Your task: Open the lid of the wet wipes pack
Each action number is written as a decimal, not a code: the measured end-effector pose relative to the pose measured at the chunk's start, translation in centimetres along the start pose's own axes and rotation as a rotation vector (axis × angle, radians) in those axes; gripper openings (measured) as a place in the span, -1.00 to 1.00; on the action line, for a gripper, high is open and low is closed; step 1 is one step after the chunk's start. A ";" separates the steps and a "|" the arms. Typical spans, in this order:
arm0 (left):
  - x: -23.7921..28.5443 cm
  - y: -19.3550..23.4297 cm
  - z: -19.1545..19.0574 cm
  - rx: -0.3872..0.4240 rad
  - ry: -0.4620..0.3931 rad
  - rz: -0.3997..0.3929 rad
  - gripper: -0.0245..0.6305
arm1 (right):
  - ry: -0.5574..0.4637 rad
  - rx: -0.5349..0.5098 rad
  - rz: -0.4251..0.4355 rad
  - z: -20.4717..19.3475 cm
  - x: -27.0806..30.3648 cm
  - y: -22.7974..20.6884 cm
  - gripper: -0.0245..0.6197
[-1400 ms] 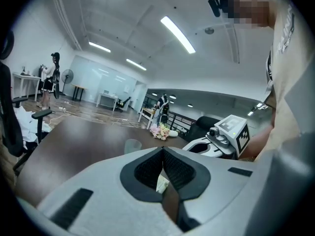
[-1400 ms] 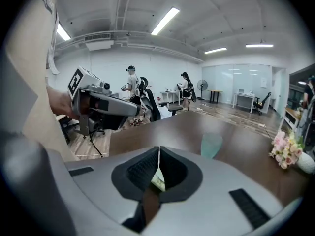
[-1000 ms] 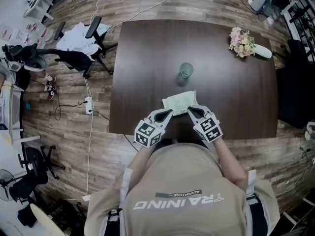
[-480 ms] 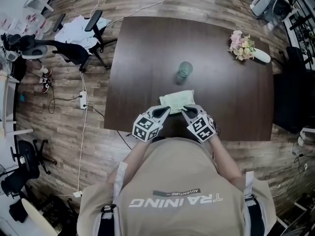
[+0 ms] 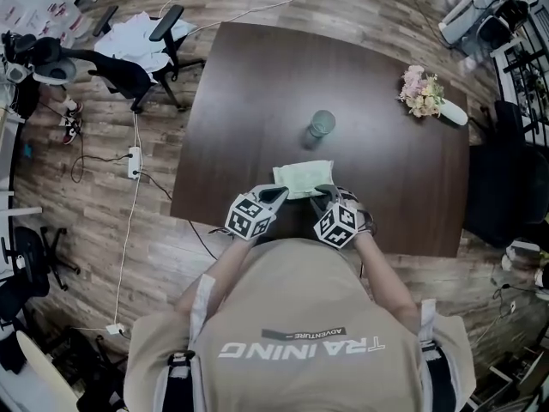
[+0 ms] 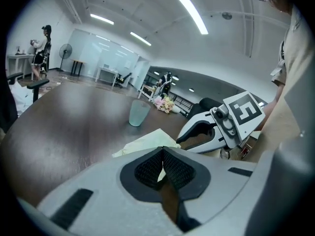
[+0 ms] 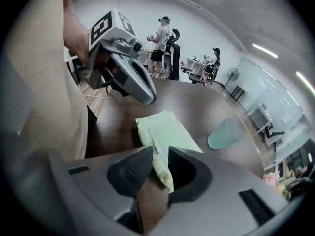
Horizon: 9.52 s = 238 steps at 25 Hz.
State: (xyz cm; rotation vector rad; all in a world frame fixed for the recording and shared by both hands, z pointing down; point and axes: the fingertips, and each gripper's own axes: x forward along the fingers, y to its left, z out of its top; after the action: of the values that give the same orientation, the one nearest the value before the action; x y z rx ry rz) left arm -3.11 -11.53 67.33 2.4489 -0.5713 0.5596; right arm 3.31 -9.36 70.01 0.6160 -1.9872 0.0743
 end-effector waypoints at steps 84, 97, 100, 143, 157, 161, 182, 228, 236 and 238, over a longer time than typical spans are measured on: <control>4.1 2.7 -4.5 0.167 0.233 -0.009 -0.90 | -0.027 -0.026 -0.103 3.2 0.0 -3.5 -0.80; 4.2 2.0 -4.3 0.233 0.264 -0.010 -0.90 | -0.036 0.012 -0.122 4.6 -0.5 -6.8 -0.80; 4.2 2.4 -4.3 0.215 0.256 -0.012 -0.90 | -0.046 0.016 -0.133 5.2 -0.2 -7.5 -0.80; 4.1 2.9 -4.6 0.139 0.310 -0.076 -0.90 | -0.074 0.090 0.002 5.4 7.0 -11.5 -0.77; 4.3 2.8 -4.7 0.127 0.346 -0.102 -0.90 | -0.048 0.078 0.005 3.6 8.0 -11.0 -0.86; 4.3 2.7 -4.7 0.134 0.349 -0.101 -0.90 | -0.024 0.095 0.020 3.0 8.3 -10.5 -0.86; 3.6 3.0 -4.7 0.114 0.293 -0.006 -0.90 | -0.177 0.370 -0.073 2.9 2.6 -9.3 -0.88; -6.1 -3.2 20.7 0.175 -0.349 -0.060 -0.90 | -0.633 0.529 -0.322 6.5 -18.4 -14.2 -0.88; -7.8 -3.4 27.2 0.325 -0.449 -0.018 -0.90 | -0.766 0.507 -0.413 9.8 -22.8 -17.8 -0.88; -8.5 -3.9 29.1 0.367 -0.481 -0.004 -0.90 | -0.792 0.495 -0.423 10.5 -23.7 -18.2 -0.88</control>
State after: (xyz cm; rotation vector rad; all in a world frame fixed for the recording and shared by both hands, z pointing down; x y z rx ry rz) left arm -0.48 -23.68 39.43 2.9571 -0.6993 0.0629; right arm 11.43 -19.21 41.01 1.5621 -2.5520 0.0687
